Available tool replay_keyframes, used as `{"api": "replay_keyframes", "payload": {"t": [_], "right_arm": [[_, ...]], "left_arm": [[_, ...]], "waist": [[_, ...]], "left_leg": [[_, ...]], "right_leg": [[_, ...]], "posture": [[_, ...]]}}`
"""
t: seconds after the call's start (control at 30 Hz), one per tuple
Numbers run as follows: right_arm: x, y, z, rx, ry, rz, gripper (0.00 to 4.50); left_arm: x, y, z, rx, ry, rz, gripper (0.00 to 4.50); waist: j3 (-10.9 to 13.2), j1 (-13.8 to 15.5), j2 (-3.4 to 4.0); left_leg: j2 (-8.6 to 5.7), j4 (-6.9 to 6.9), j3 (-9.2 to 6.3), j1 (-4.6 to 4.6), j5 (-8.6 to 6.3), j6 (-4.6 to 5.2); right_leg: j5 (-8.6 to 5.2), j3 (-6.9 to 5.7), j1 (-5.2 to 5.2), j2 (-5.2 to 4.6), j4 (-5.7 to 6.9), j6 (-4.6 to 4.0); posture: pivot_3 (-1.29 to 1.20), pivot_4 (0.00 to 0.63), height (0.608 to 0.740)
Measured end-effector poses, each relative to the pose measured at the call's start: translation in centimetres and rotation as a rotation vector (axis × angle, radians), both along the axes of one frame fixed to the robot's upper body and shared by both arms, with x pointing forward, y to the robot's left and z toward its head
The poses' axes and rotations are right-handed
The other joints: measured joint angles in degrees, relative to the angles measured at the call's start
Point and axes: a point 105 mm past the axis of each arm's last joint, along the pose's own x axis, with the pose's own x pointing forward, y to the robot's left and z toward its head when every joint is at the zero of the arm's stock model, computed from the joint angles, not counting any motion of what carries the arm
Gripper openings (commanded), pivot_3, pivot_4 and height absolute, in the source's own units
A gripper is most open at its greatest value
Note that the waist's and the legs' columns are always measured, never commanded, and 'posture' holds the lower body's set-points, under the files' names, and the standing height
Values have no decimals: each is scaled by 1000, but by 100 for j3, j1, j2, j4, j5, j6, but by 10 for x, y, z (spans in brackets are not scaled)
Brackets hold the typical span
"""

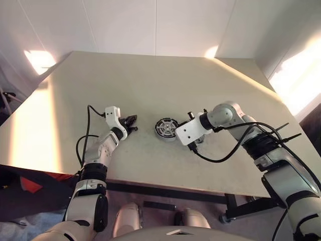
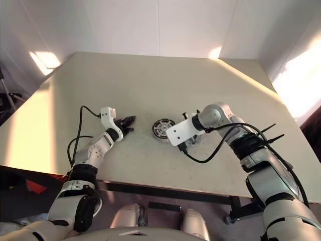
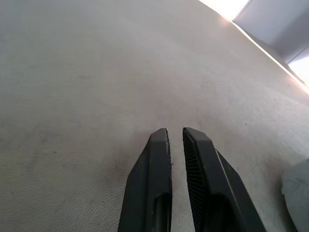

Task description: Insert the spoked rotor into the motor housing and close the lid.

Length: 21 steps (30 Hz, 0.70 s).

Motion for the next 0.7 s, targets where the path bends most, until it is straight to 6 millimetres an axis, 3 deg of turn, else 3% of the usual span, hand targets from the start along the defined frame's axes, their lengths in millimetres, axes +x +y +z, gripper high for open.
{"api": "replay_keyframes", "payload": {"t": [0.2,0.3,0.37,0.47,0.53,0.6,0.7], "right_arm": [[-1,12,37,120,-46,-27,4447],[4,10,55,225,-16,-148,4447],[13,3,63,355,47,-326,4447],[20,-26,58,562,225,-691,4447],[3,-42,50,707,456,-882,4447],[-19,-44,50,816,683,-955,4447],[-46,-41,69,1015,959,-970,4447]], "left_arm": [[0,0,0,0,0,1,513],[0,0,0,0,1,-3,513],[0,-3,0,0,-2,-16,513],[-2,-12,1,17,-18,-77,513],[-5,-19,2,41,-39,-139,513],[-6,-20,3,65,-52,-177,513],[-6,-28,3,97,-55,-248,513]], "waist": [[0,6,0],[0,8,-1],[-1,15,0],[0,99,0],[0,188,0],[1,230,5],[-2,300,10]], "left_leg": [[1,-3,0,2,0,0],[0,-3,0,6,0,0],[-1,-5,0,11,0,0],[-2,-11,1,11,1,-3],[-3,-27,2,7,2,-3],[-3,-37,3,4,5,-7],[-2,-52,3,4,18,-28]], "right_leg": [[0,0,1,0,0,0],[0,0,7,0,-1,0],[0,0,10,0,-2,0],[0,0,8,0,-6,0],[-2,0,4,0,-17,2],[-4,1,-9,0,-17,5],[-6,-2,-23,1,-8,2]], "posture": [[0,0,740],[0,0,740],[0,0,740],[0,0,740],[0,0,740],[0,0,740],[0,0,740]]}}
